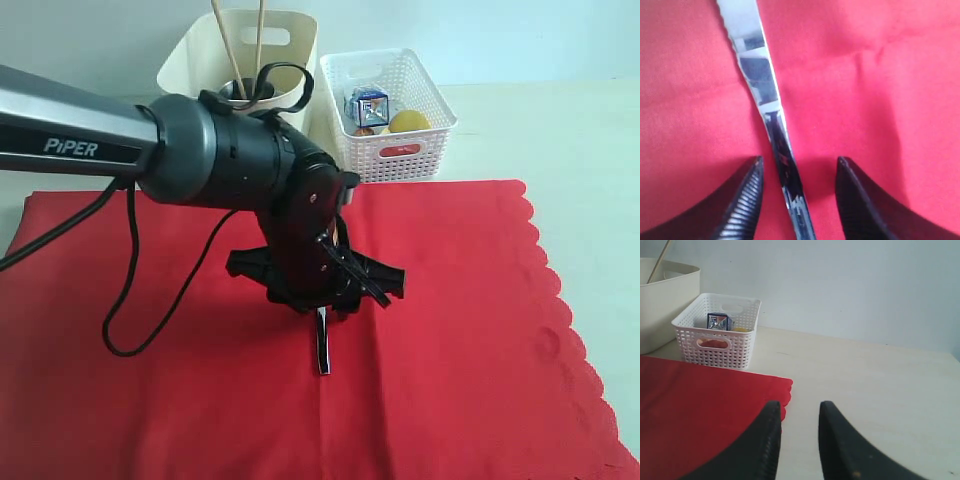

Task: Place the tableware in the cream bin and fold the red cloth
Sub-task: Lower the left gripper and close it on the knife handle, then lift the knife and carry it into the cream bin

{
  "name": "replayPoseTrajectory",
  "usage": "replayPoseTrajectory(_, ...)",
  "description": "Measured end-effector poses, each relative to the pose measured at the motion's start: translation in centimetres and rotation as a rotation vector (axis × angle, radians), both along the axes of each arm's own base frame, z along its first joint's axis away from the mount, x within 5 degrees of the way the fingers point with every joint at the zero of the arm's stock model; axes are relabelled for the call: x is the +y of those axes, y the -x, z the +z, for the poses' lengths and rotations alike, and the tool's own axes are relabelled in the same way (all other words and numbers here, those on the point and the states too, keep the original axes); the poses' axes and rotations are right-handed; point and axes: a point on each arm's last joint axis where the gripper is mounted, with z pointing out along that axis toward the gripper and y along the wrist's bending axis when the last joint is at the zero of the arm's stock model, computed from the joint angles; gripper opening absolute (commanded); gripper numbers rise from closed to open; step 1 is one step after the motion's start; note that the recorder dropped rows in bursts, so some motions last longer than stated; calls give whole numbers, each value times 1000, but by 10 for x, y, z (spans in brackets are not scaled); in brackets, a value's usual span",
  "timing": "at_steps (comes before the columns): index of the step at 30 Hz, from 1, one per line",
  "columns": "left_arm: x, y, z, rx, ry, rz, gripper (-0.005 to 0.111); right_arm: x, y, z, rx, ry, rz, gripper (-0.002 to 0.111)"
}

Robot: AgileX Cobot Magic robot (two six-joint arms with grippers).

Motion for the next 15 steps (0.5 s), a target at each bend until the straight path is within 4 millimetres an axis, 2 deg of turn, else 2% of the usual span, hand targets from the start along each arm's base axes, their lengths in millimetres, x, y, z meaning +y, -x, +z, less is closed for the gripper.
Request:
replayPoseTrajectory(2,1,-1,-1,-3,-5,-3,39,0,0,0,0,0,0,27)
replayPoseTrajectory(7,3,-2,-2,-19,-35,-21,-1,0,0,0,0,0,0,27)
replayPoseTrajectory(15,4,-3,-2,-30,-50,-32,0,0,0,0,0,0,0,27)
